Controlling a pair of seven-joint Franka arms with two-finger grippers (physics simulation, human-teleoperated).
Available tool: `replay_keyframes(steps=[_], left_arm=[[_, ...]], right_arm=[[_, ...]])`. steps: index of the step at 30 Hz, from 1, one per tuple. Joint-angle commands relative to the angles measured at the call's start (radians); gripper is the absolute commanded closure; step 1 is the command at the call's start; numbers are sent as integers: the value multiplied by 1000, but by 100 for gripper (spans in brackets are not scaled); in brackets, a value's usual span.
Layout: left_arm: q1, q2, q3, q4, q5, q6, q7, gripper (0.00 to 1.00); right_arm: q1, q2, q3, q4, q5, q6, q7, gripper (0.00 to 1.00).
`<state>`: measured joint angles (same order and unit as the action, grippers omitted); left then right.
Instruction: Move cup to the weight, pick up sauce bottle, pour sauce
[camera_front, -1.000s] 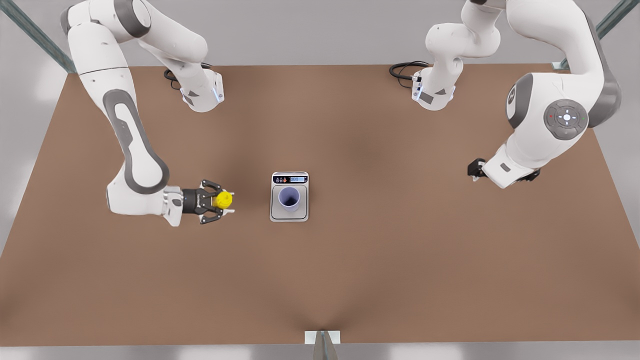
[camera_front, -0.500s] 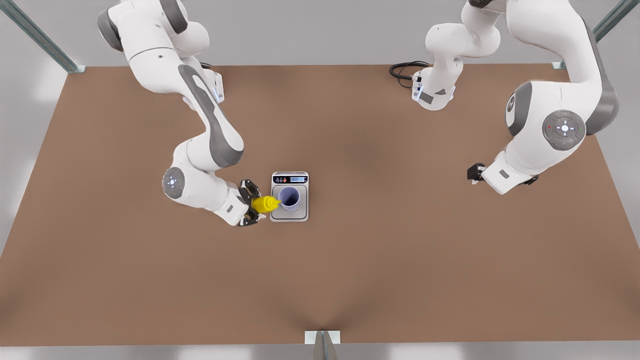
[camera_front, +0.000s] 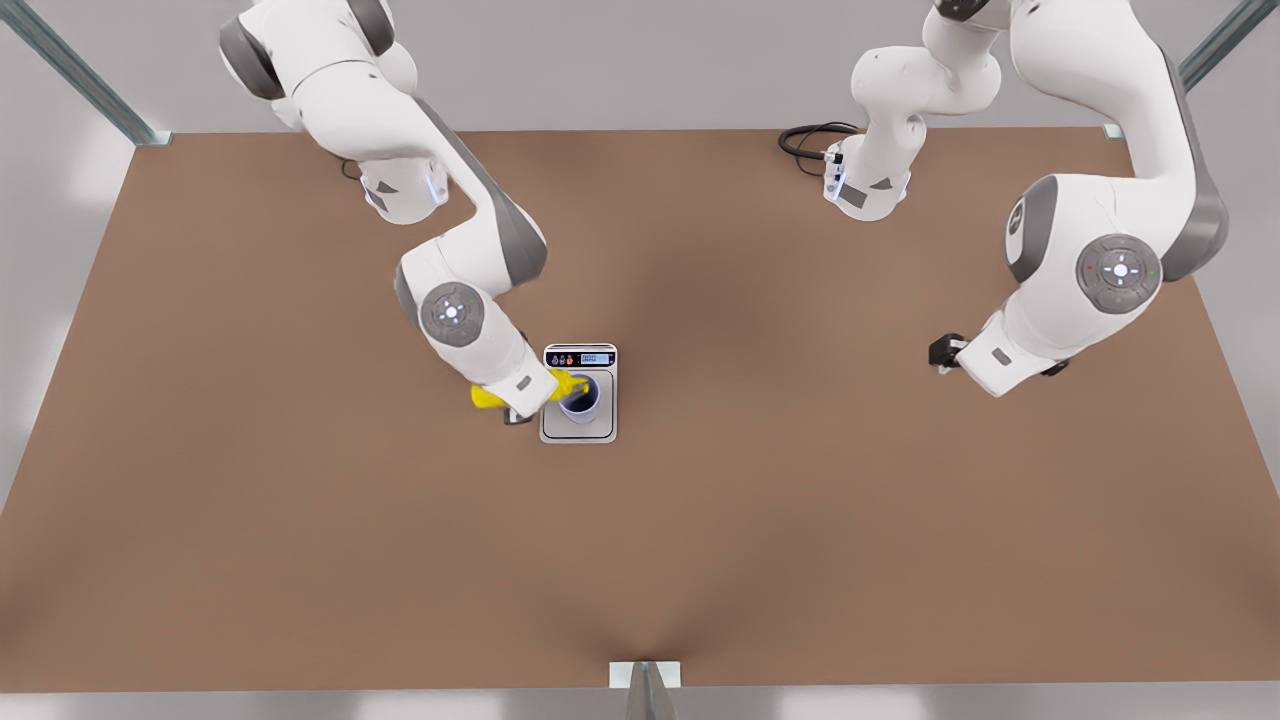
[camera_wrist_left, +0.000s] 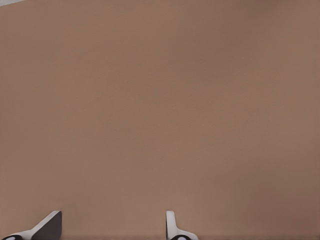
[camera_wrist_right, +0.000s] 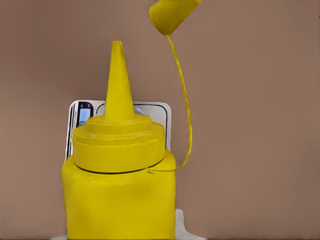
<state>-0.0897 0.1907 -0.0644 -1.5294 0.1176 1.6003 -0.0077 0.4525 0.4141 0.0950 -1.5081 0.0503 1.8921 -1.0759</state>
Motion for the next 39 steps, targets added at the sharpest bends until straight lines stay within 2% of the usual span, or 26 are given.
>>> replay_keyframes(steps=[1, 13, 21, 25, 31, 34, 39], left_arm=[[-1, 1, 0, 0, 1, 1, 0, 0], [-7, 16, 0, -2, 1, 1, -3, 0], [-7, 21, 0, -2, 2, 0, -3, 0], [-7, 23, 0, -3, 2, 0, -5, 0], [-10, 23, 0, -2, 2, -2, -6, 0], [-10, 23, 0, -2, 2, 0, -6, 0], [-10, 23, 0, -2, 2, 0, -8, 0]], right_arm=[[12, 0, -1, 6, -12, -1, 5, 48], [69, 35, -1, 28, -293, -45, 45, 48], [69, 48, 0, 29, -329, -64, 59, 47], [48, 38, -44, 57, -175, -131, 44, 47], [-98, 34, -37, 78, 192, -159, 16, 47], [-152, 35, -35, 68, 302, -156, -21, 47], [-276, 45, -35, 12, 576, -162, -220, 46]])
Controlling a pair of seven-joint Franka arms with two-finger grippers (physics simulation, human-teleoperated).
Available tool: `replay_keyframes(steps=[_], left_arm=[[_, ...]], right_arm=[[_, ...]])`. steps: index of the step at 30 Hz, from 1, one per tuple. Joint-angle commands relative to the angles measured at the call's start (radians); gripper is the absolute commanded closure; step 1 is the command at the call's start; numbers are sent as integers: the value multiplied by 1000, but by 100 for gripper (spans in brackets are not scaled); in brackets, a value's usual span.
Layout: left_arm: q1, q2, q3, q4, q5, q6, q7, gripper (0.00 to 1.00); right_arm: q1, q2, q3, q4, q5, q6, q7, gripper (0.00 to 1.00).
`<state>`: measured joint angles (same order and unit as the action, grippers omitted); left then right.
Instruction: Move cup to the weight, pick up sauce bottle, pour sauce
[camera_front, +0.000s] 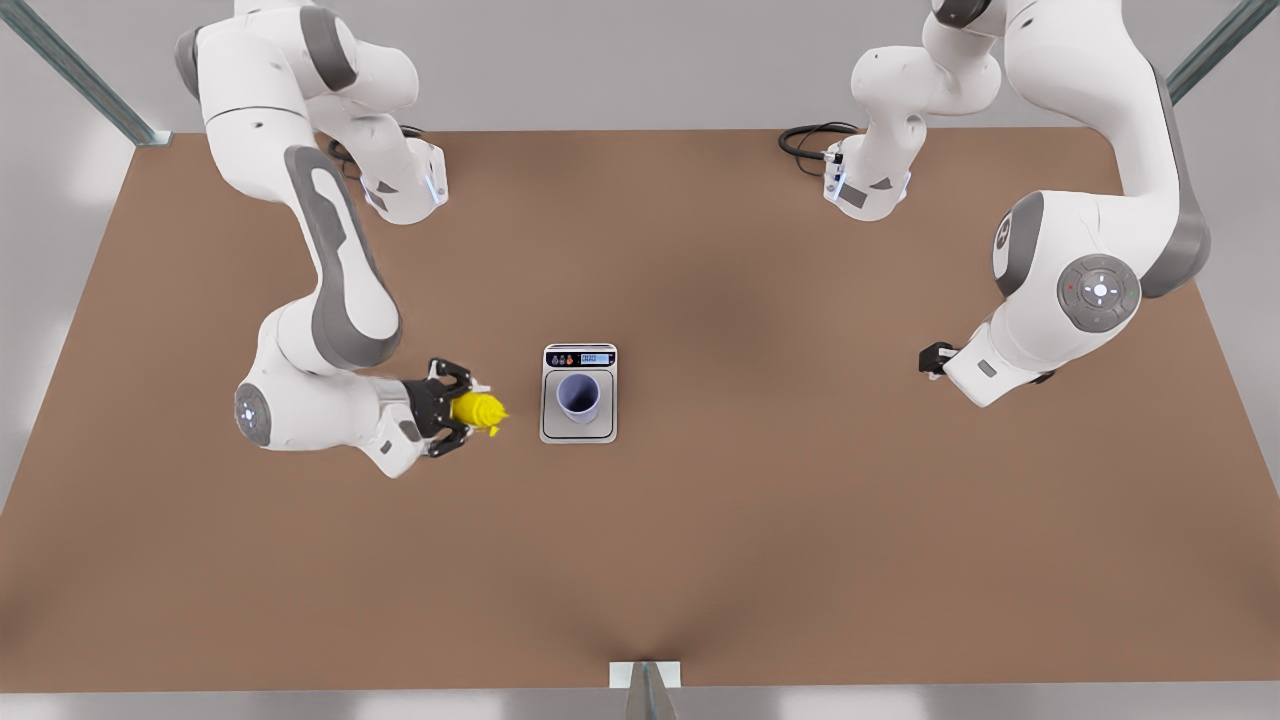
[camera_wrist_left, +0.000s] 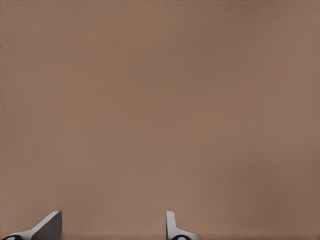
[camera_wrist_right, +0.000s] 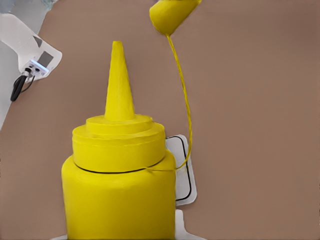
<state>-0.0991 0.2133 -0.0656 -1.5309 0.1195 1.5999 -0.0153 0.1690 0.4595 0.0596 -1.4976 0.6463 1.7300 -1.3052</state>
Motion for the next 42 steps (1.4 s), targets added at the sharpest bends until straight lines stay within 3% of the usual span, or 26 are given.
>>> replay_keyframes(steps=[1, 6, 19, 27, 42], left_arm=[[-2, 0, 0, 0, 0, 0, 0, 0], [-2, 0, -2, 0, 0, 0, 0, 0], [-4, 0, -3, 0, 2, 0, 0, 0], [-4, 0, -3, -2, 3, 0, 0, 0], [-4, 0, -6, -2, 3, -2, 0, 0]], right_arm=[[-2, 1, 0, -9, 13, 0, -9, 46], [-109, 1, 0, -124, 200, -7, -275, 46], [-283, 145, 0, -190, 366, -44, -853, 46], [-318, 248, 0, -161, 490, -106, -1017, 46], [-325, 340, 0, -159, 538, -109, -1146, 46]])
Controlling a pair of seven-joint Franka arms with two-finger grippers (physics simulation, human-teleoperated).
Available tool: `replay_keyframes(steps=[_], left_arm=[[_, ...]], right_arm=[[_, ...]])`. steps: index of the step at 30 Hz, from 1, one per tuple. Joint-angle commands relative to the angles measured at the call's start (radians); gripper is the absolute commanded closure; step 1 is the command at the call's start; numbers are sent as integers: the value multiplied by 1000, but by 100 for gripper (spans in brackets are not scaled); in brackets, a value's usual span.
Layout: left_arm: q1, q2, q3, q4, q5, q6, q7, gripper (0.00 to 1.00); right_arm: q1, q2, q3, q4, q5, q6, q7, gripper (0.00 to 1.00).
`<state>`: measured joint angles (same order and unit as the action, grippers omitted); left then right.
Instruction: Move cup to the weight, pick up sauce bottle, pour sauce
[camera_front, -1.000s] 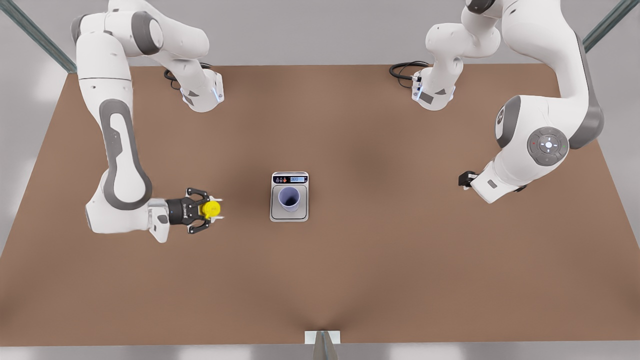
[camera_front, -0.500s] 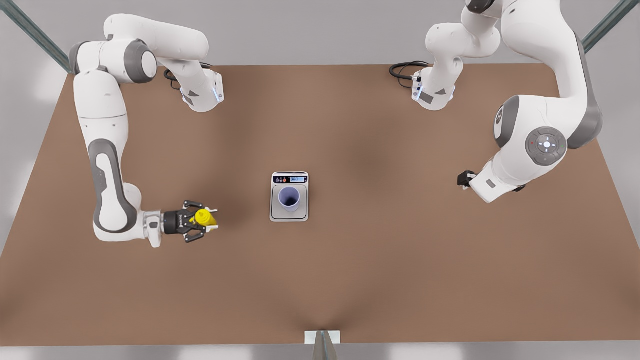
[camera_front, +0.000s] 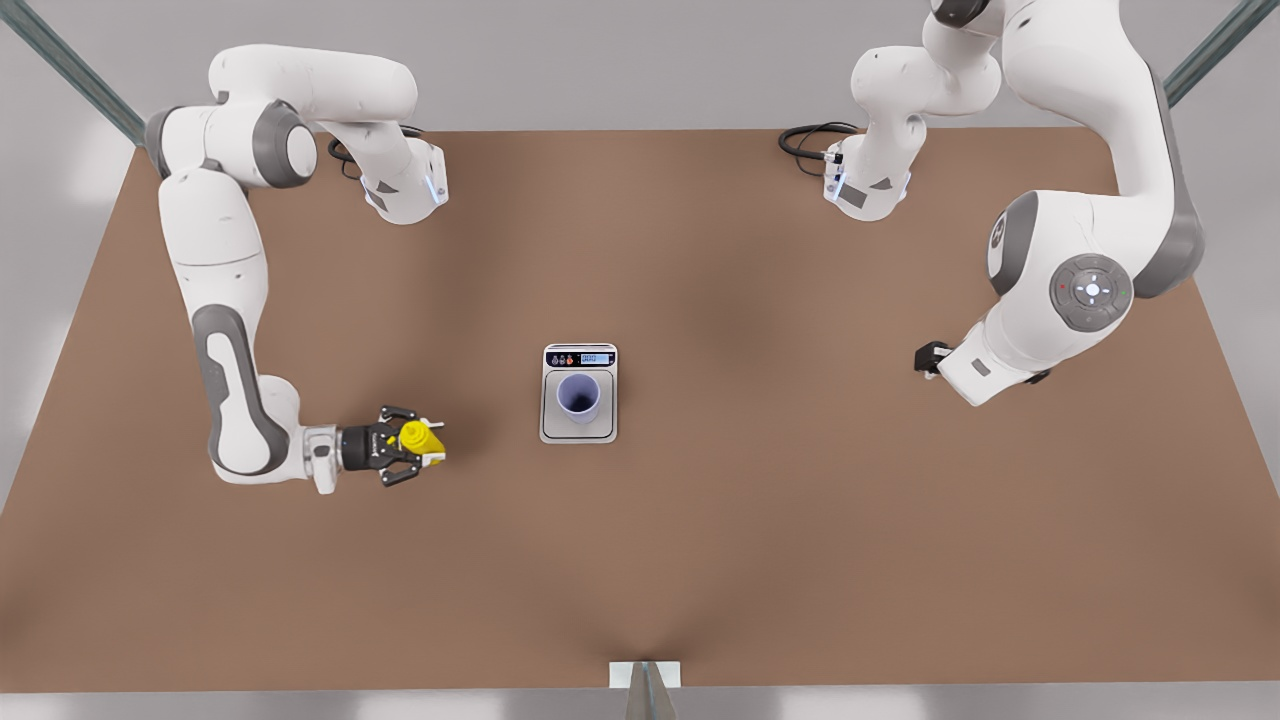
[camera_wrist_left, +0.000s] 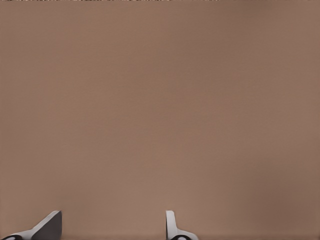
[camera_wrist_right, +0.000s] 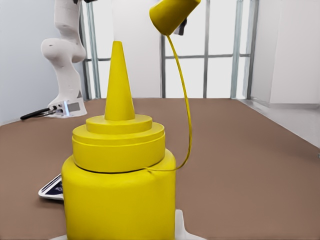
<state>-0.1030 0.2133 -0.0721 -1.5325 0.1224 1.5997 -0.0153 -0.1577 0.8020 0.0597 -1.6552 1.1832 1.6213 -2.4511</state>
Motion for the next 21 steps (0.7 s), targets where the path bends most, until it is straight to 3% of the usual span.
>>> replay_keyframes(steps=[1, 21], left_arm=[[0, 0, 0, 0, 0, -1, 0, 0], [0, 8, 0, 0, 0, 2, 0, 0]], right_arm=[[0, 3, 0, 0, 1, 0, 0, 46], [3, 65, 0, 17, 26, -35, -29, 46]])
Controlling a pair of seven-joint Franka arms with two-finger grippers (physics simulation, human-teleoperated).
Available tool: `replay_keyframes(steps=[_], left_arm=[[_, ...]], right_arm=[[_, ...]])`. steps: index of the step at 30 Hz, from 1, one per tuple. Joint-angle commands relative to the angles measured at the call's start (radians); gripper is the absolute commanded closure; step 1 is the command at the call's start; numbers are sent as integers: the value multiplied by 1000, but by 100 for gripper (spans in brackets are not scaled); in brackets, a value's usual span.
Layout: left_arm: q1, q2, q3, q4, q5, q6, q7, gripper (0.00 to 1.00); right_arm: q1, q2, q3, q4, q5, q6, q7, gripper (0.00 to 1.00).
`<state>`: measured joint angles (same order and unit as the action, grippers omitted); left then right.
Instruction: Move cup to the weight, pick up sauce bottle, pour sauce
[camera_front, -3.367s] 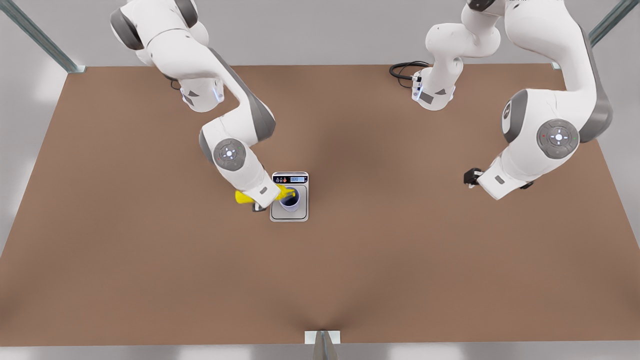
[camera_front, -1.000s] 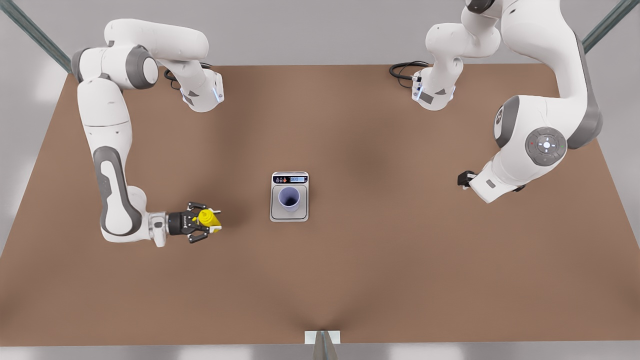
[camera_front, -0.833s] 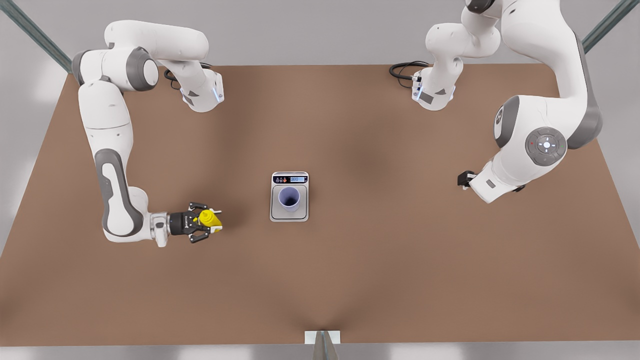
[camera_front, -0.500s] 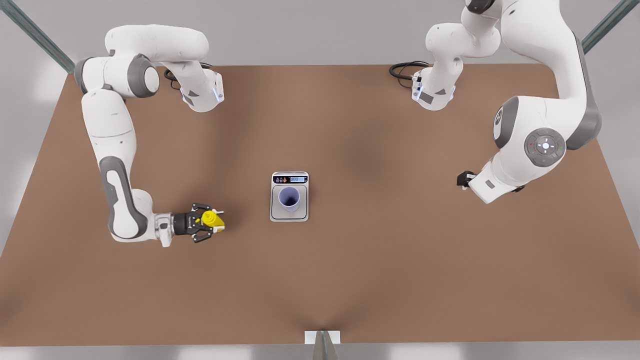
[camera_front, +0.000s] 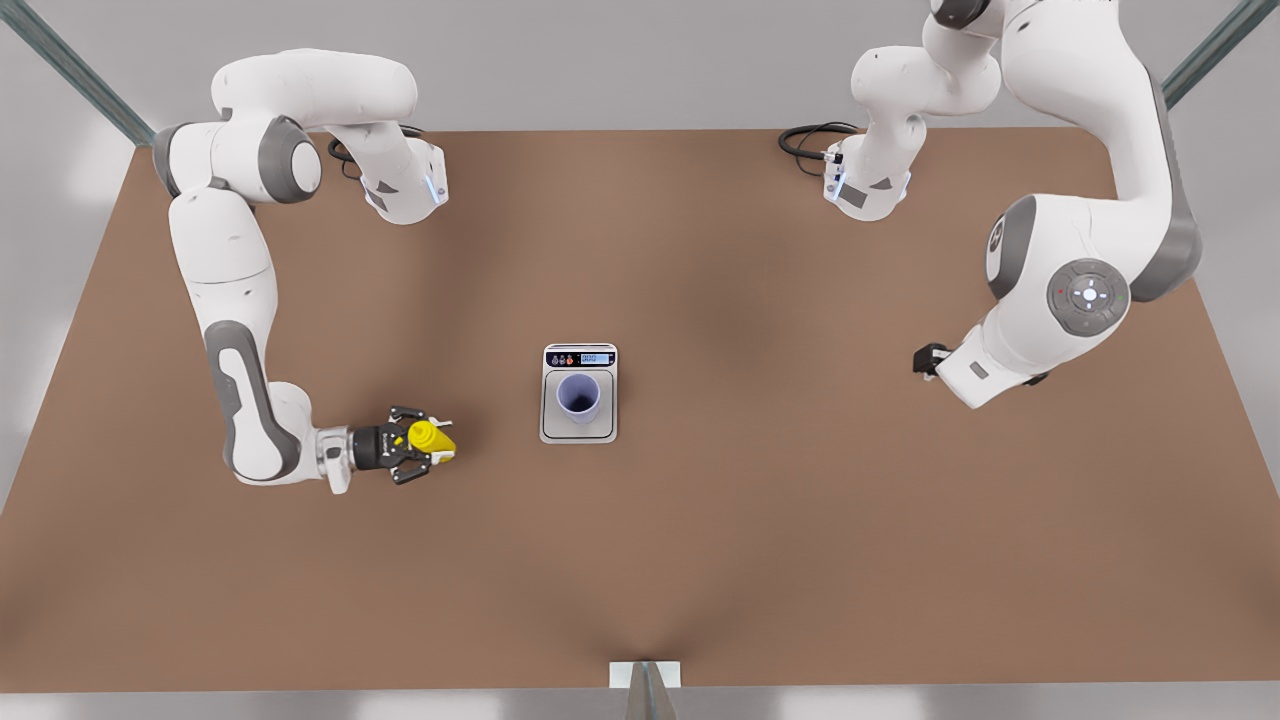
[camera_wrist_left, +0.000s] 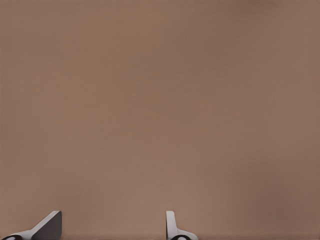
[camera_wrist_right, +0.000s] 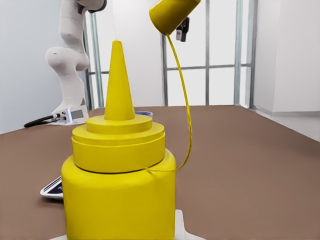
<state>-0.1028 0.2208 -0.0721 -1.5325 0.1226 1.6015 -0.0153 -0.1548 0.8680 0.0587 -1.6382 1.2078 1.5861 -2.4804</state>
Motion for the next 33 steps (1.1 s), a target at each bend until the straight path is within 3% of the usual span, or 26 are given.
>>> replay_keyframes(steps=[1, 17, 20, 23, 24, 33], left_arm=[[0, 0, 0, 0, 0, 0, 0, 0], [-2, 0, 0, -3, 0, -2, 0, 0], [-2, 0, 0, -3, 0, -2, 0, 0], [-26, 0, 0, -3, 0, -2, -2, 0], [-26, 0, 0, -3, 2, -2, 0, 0], [-26, 6, 2, -3, 2, 0, -2, 0]], right_arm=[[0, 2, 1, 0, 1, 0, 0, 46], [-2, 23, 0, 5, 1, 5, -8, 43], [-2, 23, 0, 5, 1, 5, -6, 32], [-2, 25, 0, 5, 1, 5, -3, 11], [-3, 25, 0, 5, 1, 5, 3, 0], [-3, 25, 0, 3, -1, 5, 5, 0]])
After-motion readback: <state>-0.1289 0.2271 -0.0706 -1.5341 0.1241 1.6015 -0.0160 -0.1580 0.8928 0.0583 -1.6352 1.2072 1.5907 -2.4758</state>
